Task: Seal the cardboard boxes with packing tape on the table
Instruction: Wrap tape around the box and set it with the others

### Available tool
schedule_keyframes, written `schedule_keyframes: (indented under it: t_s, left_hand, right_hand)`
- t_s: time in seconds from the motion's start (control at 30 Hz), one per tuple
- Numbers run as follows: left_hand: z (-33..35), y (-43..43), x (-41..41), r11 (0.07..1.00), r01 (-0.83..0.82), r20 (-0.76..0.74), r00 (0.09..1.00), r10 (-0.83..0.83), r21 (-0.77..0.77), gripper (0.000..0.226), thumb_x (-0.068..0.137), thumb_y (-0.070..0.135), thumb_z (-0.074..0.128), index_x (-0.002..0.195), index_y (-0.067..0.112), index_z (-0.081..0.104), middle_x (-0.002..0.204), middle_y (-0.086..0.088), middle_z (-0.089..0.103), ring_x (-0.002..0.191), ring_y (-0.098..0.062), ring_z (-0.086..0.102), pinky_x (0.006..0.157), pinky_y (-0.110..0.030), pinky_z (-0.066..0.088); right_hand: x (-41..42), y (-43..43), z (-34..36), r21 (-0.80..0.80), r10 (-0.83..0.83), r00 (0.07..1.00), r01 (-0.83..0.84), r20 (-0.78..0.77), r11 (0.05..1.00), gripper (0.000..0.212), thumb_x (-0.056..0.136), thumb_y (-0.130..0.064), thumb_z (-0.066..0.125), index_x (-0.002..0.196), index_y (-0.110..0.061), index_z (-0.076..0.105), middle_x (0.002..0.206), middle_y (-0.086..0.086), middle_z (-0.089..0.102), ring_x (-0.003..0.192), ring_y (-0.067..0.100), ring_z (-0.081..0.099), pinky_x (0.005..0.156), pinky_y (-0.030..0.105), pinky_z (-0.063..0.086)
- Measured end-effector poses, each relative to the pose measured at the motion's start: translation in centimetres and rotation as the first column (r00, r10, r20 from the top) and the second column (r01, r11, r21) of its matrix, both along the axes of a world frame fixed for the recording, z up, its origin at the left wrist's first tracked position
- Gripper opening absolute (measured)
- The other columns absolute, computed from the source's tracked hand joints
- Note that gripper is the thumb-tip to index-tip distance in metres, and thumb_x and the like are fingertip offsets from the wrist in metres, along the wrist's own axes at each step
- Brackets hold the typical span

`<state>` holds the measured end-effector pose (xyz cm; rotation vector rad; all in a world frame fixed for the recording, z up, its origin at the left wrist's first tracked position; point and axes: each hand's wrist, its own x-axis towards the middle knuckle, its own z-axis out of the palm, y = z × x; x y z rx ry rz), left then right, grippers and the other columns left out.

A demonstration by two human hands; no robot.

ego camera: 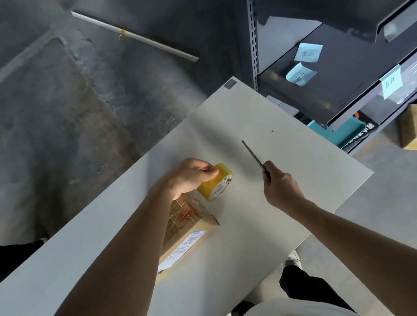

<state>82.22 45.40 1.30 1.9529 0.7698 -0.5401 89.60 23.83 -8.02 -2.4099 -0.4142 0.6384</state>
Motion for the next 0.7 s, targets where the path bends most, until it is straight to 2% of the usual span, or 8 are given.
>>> schedule_keyframes:
  t_s: [0.07,0.13,0.27,0.37,0.43,0.5,0.6,0.7]
  left_hand:
    - [0.2,0.0,0.0,1.0,0.009,-0.003,1.0,-0.009,0.004,0.039,0.095,0.03,0.065,0.127,0.008,0.064,0.121,-0.003,0.068,0.112,-0.013,0.061,0.092,-0.026,0.043]
    - [0.3,0.1,0.0,1.0,0.024,-0.007,1.0,-0.024,0.013,0.041,0.095,0.032,0.064,0.129,0.008,0.063,0.124,-0.004,0.067,0.114,-0.013,0.06,0.094,-0.027,0.043]
    - [0.5,0.6,0.1,0.999,0.038,-0.04,0.998,-0.038,0.009,0.047,0.094,0.037,0.064,0.132,0.01,0.061,0.125,-0.002,0.066,0.114,-0.015,0.06,0.101,-0.033,0.045]
    - [0.6,0.8,0.1,1.0,0.026,-0.05,0.998,-0.025,0.018,0.047,0.092,0.039,0.066,0.131,0.013,0.062,0.124,-0.002,0.067,0.114,-0.018,0.06,0.105,-0.039,0.045]
    - [0.6,0.9,0.1,1.0,0.008,-0.054,0.999,-0.007,0.02,0.045,0.091,0.039,0.067,0.129,0.014,0.063,0.124,-0.001,0.067,0.115,-0.019,0.06,0.106,-0.04,0.045]
    - [0.6,1.0,0.2,1.0,-0.004,-0.055,0.998,0.004,0.002,0.044,0.091,0.037,0.067,0.128,0.013,0.064,0.123,-0.001,0.068,0.115,-0.019,0.06,0.105,-0.038,0.045]
    - [0.6,1.0,0.4,1.0,-0.011,-0.056,0.998,0.01,-0.022,0.043,0.09,0.037,0.068,0.126,0.013,0.066,0.119,0.001,0.069,0.115,-0.018,0.06,0.098,-0.032,0.046]
    - [0.6,1.1,0.5,1.0,-0.007,-0.065,0.998,0.006,-0.019,0.045,0.089,0.038,0.068,0.127,0.013,0.065,0.12,0.002,0.068,0.113,-0.018,0.059,0.089,-0.027,0.046]
  right_hand:
    - [-0.8,0.0,0.8,0.132,-0.034,0.989,0.053,-0.14,0.99,0.014,0.102,-0.016,0.038,0.103,-0.023,0.05,0.077,0.006,0.065,0.073,0.032,0.06,0.07,0.035,0.047]
    - [-1.6,0.0,2.2,0.282,-0.05,0.937,0.154,-0.346,0.947,0.018,0.102,-0.023,0.039,0.102,-0.028,0.056,0.074,0.004,0.069,0.062,0.02,0.056,0.06,0.031,0.045]
    - [-2.6,-1.0,3.9,0.543,0.177,0.698,0.347,-0.694,0.765,0.038,0.1,-0.019,0.032,0.122,-0.016,0.063,0.088,0.012,0.071,0.068,0.02,0.051,0.067,0.033,0.035]
    - [-2.9,-2.0,3.9,0.629,0.38,0.565,0.347,-0.732,0.696,0.048,0.081,-0.009,0.048,0.127,-0.009,0.06,0.092,0.015,0.066,0.078,0.025,0.059,0.073,0.035,0.038]
    - [-3.1,-2.6,3.9,0.668,0.476,0.523,0.272,-0.707,0.693,0.051,0.079,-0.003,0.055,0.13,-0.009,0.059,0.091,0.013,0.064,0.083,0.026,0.062,0.076,0.035,0.041]
    - [-3.2,-3.3,4.3,0.698,0.547,0.51,0.159,-0.664,0.698,0.049,0.081,-0.005,0.059,0.13,-0.01,0.057,0.088,0.006,0.065,0.084,0.024,0.062,0.072,0.028,0.044]
    - [-3.5,-3.9,4.9,0.639,0.573,0.523,-0.069,-0.631,0.766,0.046,0.082,-0.024,0.062,0.126,-0.011,0.055,0.08,-0.009,0.06,0.08,0.015,0.058,0.068,0.023,0.043]
    - [-3.8,-4.1,5.0,0.578,0.574,0.535,-0.182,-0.621,0.795,0.053,0.085,-0.047,0.061,0.117,-0.005,0.058,0.082,0.0,0.058,0.077,0.018,0.055,0.072,0.035,0.04]
